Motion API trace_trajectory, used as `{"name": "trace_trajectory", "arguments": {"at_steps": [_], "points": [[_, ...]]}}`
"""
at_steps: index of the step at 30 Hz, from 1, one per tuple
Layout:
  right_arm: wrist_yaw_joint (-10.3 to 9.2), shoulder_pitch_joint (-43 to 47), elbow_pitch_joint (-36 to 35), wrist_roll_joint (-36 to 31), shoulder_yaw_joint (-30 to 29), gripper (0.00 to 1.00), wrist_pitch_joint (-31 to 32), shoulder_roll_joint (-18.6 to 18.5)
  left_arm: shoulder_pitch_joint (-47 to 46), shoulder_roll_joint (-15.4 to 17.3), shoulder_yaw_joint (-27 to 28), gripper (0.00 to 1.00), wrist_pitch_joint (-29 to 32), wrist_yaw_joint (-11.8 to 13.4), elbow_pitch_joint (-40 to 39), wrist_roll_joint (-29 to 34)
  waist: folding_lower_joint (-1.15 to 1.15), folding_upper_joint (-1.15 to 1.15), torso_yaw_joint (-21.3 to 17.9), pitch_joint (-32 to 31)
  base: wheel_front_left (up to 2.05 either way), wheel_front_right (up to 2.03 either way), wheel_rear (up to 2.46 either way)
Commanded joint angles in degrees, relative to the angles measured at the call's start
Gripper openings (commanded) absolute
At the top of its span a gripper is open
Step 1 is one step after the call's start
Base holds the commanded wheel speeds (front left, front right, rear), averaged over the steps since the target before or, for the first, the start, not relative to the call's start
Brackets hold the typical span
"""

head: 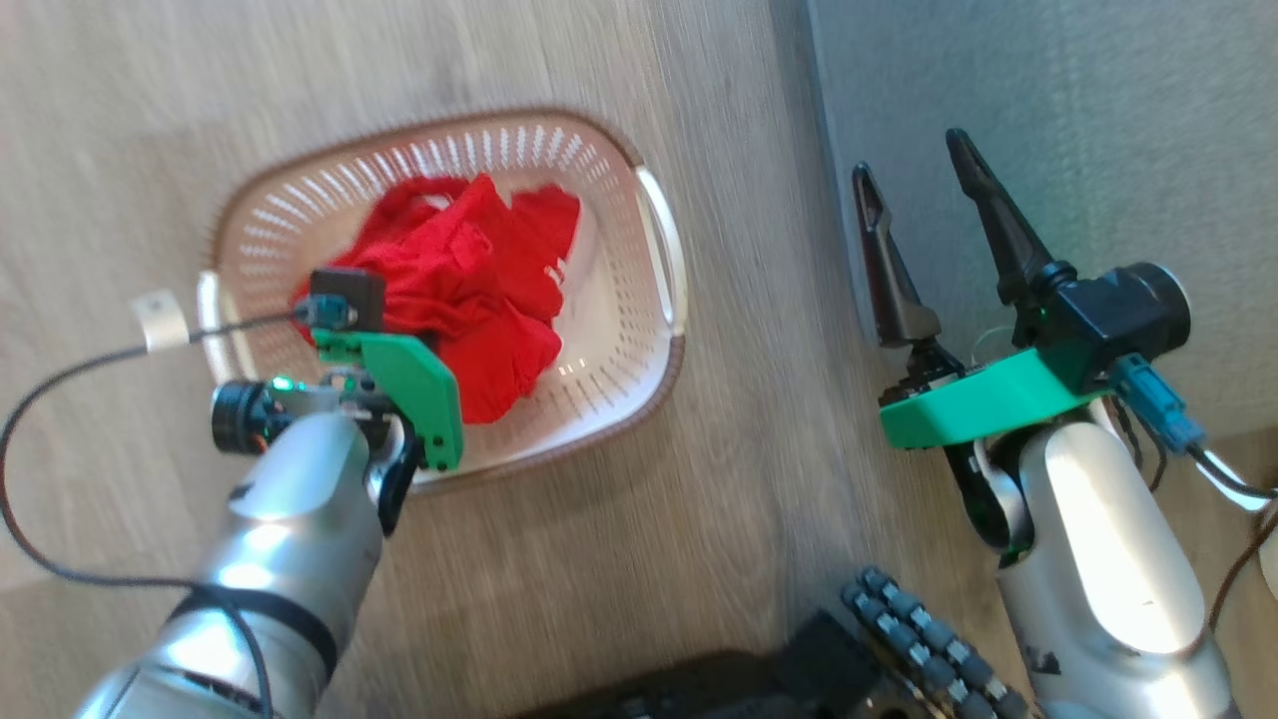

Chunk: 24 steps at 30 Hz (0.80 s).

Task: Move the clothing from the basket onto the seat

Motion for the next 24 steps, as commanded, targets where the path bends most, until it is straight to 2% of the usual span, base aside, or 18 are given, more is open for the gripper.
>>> {"name": "trace_trajectory", "arguments": {"at_steps": [1, 6, 11, 19, 24], "points": [[-0.01, 1.74, -1.06, -0.37, 0.82, 1.0, -0.54, 0.03, 1.65, 0.62, 0.57, 0.0, -1.21, -0.17, -1.12, -0.62, 0.0, 0.0, 1.94, -5.17, 0.0, 0.0, 0.0], [-0.01, 3.22, 1.13, -0.68, 0.39, 1.0, -0.54, 0.03, 5.09, 0.62, 0.11, 0.0, -4.12, -0.27, -2.54, -3.69, 0.0, 0.0, 4.17, -13.1, 0.0, 0.0, 0.0], [-0.01, 5.54, 3.11, -0.73, 0.2, 1.0, -0.54, 0.0, 7.58, 0.62, 1.35, 0.0, -5.14, 0.66, -5.24, -5.33, 0.0, 0.0, 6.57, -20.51, 0.0, 0.0, 0.0], [-0.01, 8.95, 4.87, 0.22, 0.21, 1.0, -0.54, -0.5, 14.59, 3.28, 10.88, 0.0, -5.2, 2.19, -21.5, 0.63, 0.0, 0.0, 9.68, -29.28, 0.0, 0.0, 0.0], [-0.01, 11.45, 4.37, 1.3, -0.13, 1.0, -0.54, -0.8, 20.17, 3.16, 18.18, 0.0, -5.21, 0.98, -33.63, 6.4, 0.0, 0.0, 11.15, -33.52, 0.0, 0.0, 0.0]]}}
